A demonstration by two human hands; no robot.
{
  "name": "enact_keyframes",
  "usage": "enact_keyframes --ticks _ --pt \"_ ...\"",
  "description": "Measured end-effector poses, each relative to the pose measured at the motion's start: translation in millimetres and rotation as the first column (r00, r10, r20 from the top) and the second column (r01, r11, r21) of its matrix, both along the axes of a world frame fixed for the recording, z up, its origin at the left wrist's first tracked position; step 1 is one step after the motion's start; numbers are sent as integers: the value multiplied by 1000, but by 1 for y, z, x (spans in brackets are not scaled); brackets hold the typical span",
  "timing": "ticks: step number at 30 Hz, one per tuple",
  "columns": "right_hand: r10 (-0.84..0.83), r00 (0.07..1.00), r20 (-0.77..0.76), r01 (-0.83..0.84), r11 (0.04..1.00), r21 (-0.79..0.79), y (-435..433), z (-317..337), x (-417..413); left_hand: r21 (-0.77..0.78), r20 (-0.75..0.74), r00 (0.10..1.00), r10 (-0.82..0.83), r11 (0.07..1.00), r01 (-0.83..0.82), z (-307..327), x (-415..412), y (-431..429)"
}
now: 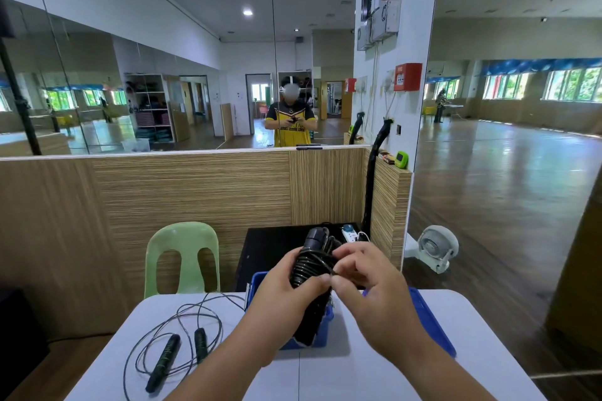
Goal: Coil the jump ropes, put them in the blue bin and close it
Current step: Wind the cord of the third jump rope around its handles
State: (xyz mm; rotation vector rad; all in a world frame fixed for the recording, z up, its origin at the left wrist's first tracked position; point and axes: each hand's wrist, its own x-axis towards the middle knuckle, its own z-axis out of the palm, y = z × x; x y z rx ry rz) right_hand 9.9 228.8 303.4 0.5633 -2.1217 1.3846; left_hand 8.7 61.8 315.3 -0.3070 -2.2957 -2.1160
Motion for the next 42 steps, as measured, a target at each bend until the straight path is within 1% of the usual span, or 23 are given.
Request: enact_keyframes --ticks 3,5,7,9,11,12,13,14,15,16,17,18,19,20,22,26,28,35,39,42 --pt "-29 989 -147 47 992 116 6 -8 -4 2 21 1000 6 1000 -7 -1 -1 0" --pt "-46 976 -211 84 981 172 10 -10 -4 59 76 997 2 998 -6 -1 -2 0" --pt "-53 970 -238 100 977 189 11 -12 -4 96 112 994 -9 995 -2 0 -2 1" --pt "-44 961 -275 101 975 198 12 -12 -3 118 92 996 -10 993 -1 0 -1 3" --pt "-43 947 -317 103 979 173 13 -12 -2 136 58 998 16 990 -24 -1 -2 4" --pt "-64 951 -302 107 986 128 13 -10 -1 132 46 998 37 990 -43 -3 -3 5" --pt "-93 969 -229 108 993 54 12 -10 1 129 39 998 55 990 -60 -4 -4 6" --pt "-108 989 -98 105 994 -38 11 -9 2 134 37 997 69 988 -74 -6 -4 6" --pt "-84 994 74 94 986 -141 10 -8 3 143 45 995 85 986 -91 -8 -6 7" --pt "-7 969 249 69 968 -242 7 -8 1 149 59 993 100 983 -108 -9 -7 8" --pt "86 922 378 45 944 -326 4 -10 -1 151 77 990 114 981 -125 -10 -9 9" --pt "166 876 454 26 921 -388 2 -12 -4 147 95 987 126 979 -139 -11 -10 12" --pt "222 844 488 8 905 -425 1 -11 -6 145 110 985 131 979 -146 -12 -12 14" --pt "259 830 493 -17 897 -442 0 -9 -7 145 120 984 130 978 -147 -13 -14 18" --pt "286 840 462 -65 897 -438 0 -6 -8 156 126 983 133 976 -152 -14 -17 25" --pt "190 899 396 -52 941 -333 7 -5 -18 119 115 977 177 975 -190 -10 -20 37" --pt "173 905 388 -50 950 -307 12 -8 -25 100 127 975 180 976 -194 -10 -22 43" --pt "238 864 444 -65 927 -371 29 -16 -50 77 163 964 212 971 -227 -21 -36 49" --pt "275 846 456 -93 919 -383 34 -19 -63 59 171 969 178 980 -190 -24 -46 45" --pt "288 827 484 -94 918 -385 33 -24 -76 52 175 967 184 979 -196 -27 -54 41"
